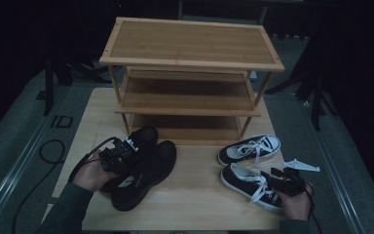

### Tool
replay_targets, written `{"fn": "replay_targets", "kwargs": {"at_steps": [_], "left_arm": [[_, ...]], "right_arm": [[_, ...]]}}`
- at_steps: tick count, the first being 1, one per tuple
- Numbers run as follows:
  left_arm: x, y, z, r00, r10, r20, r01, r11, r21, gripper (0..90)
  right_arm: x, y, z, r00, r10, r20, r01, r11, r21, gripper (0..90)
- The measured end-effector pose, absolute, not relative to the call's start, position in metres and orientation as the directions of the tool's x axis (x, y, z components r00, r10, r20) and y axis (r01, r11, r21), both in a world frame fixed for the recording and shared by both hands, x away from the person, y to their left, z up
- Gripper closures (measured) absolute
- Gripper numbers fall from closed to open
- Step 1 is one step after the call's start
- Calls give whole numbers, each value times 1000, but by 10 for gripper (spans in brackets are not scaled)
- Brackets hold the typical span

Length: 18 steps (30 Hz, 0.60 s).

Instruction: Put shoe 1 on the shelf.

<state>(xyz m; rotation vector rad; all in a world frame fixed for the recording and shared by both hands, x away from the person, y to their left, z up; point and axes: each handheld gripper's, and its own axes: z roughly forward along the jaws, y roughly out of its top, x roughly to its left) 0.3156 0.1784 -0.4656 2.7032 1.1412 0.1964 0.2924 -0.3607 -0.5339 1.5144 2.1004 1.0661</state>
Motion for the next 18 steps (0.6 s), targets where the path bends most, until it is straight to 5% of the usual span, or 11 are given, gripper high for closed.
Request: {"fn": "replay_targets", "kwargs": {"at_steps": [18], "left_arm": [[320, 174, -453, 679, 733, 41, 695, -660, 286, 851]], "right_arm": [[292, -361, -534, -375, 915, 150, 660, 150, 736, 446]]}}
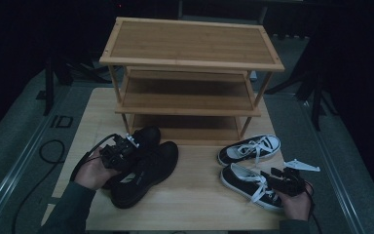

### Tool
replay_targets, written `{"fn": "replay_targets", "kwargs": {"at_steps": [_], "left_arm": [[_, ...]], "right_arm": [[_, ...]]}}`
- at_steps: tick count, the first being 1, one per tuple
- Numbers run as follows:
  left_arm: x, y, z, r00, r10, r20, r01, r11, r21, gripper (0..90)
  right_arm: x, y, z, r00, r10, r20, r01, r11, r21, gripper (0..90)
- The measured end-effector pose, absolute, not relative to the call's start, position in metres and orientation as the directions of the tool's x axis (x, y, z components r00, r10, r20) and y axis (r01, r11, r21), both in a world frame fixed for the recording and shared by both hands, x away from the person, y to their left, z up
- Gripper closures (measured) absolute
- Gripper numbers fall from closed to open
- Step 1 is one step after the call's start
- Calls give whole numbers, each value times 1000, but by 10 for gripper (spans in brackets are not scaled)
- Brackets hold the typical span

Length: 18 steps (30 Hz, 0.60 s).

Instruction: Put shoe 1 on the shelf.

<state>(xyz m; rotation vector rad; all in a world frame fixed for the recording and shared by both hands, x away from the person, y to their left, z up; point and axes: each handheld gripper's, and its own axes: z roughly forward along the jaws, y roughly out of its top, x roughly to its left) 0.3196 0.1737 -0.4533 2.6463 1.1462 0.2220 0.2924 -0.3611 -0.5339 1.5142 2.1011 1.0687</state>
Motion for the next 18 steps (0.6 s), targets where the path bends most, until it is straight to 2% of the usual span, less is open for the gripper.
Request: {"fn": "replay_targets", "kwargs": {"at_steps": [18], "left_arm": [[328, 163, -439, 681, 732, 31, 687, -652, 321, 851]], "right_arm": [[293, -361, -534, -376, 914, 152, 661, 150, 735, 446]]}}
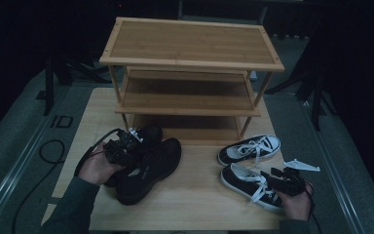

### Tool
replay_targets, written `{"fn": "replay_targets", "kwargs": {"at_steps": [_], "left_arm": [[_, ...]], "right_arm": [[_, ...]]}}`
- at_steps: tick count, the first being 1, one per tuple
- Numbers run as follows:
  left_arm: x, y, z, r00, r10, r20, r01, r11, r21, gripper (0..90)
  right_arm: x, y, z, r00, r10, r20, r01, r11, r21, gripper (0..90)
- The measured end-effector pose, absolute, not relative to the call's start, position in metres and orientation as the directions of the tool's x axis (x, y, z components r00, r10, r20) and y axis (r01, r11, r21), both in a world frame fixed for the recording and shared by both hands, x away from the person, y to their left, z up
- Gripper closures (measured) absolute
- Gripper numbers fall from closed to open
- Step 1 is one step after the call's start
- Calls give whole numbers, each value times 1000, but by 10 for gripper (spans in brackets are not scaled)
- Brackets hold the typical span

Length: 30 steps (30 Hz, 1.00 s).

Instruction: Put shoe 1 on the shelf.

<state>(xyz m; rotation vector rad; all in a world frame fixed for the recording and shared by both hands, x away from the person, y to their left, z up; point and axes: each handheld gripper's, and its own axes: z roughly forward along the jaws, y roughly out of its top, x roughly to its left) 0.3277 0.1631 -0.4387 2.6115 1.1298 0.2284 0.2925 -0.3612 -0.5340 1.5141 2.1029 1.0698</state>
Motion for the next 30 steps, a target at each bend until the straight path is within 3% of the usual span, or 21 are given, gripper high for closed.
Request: {"fn": "replay_targets", "kwargs": {"at_steps": [30], "left_arm": [[381, 115, -445, 621, 781, 62, 717, -598, 357, 849]], "right_arm": [[293, -362, -534, -380, 912, 155, 661, 151, 735, 444]]}}
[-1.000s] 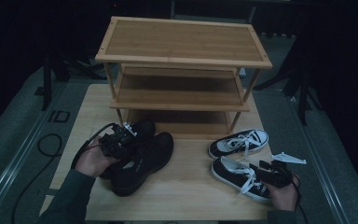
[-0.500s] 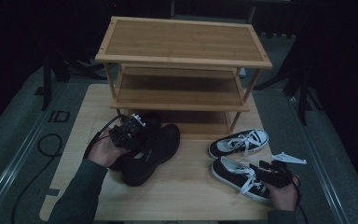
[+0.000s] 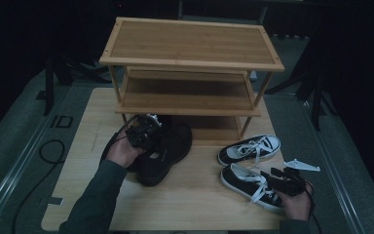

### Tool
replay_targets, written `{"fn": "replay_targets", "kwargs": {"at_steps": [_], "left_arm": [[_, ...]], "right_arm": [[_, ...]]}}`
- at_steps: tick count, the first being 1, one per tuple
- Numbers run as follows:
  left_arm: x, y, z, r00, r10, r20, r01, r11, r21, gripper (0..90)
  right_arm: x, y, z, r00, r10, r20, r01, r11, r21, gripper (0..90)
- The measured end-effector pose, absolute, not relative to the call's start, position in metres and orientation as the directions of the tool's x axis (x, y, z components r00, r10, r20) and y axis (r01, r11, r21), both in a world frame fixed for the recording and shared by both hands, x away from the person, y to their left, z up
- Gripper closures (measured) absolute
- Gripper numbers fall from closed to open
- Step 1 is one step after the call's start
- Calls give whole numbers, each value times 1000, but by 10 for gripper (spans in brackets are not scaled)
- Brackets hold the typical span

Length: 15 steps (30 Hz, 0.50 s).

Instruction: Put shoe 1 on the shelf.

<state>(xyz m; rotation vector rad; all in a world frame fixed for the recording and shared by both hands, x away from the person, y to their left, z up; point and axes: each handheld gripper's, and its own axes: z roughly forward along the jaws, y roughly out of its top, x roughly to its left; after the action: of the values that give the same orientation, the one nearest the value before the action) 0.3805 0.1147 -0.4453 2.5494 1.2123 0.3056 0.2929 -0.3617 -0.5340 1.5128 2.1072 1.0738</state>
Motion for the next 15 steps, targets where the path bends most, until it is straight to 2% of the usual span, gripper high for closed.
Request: {"fn": "replay_targets", "kwargs": {"at_steps": [15], "left_arm": [[392, 94, -451, 545, 831, 111, 757, -544, 361, 847]], "right_arm": [[293, -362, -534, -381, 911, 156, 662, 151, 734, 443]]}}
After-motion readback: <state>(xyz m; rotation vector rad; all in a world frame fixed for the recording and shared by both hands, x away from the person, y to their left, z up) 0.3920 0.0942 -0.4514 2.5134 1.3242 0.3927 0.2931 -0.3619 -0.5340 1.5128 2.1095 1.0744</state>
